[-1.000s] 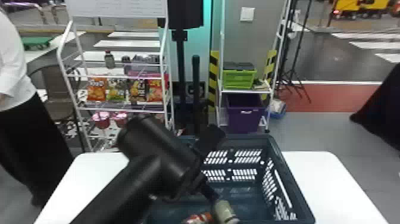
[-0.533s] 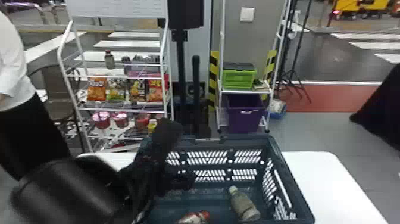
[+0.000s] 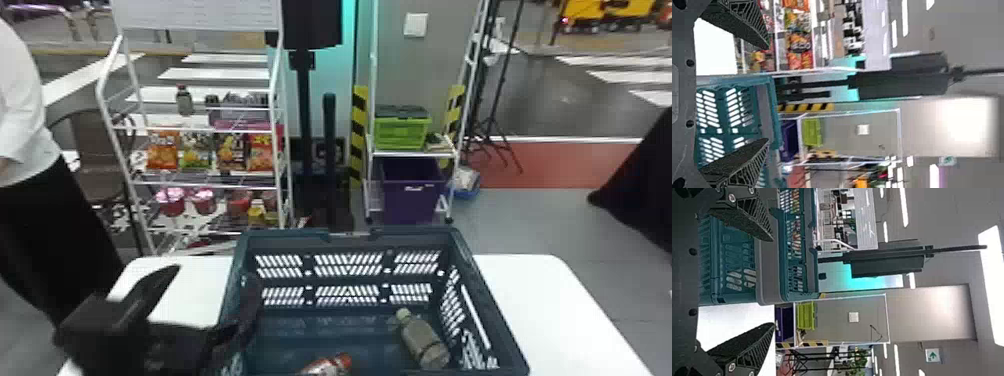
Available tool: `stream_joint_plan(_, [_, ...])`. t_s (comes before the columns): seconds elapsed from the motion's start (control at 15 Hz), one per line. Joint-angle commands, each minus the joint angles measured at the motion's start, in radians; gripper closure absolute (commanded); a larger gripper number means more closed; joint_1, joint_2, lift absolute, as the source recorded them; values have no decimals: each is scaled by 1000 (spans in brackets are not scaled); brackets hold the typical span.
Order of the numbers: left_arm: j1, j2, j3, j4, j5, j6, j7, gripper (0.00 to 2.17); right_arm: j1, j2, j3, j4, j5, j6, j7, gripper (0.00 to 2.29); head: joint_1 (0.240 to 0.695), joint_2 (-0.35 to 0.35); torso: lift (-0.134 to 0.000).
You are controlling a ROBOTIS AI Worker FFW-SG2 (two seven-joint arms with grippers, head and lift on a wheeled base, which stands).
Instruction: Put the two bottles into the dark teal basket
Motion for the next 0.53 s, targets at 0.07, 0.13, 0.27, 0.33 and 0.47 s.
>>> stream_joint_plan(0.07, [260,-22,26,25,-64,-394,25,49,0,-3,0,-22,10,42,1,130,499,0,0])
stream_joint_plan(0.13, [317,-31,27,46,-100,-474,43,49,1,-3,0,-29,12,60,1,130,499,0,0])
stream_joint_plan(0.27, [406,-51,29,79,-109,-566,82,49,5,-2,8,-43,20,85,-1,130,499,0,0])
stream_joint_plan(0.33, [438,-55,29,123,-112,-698,100,49,6,1,9,-51,29,94,-1,130,499,0,0])
stream_joint_plan(0.47, [490,-75,23,177,-110,-771,115,49,12,3,20,-68,38,115,-1,130,499,0,0])
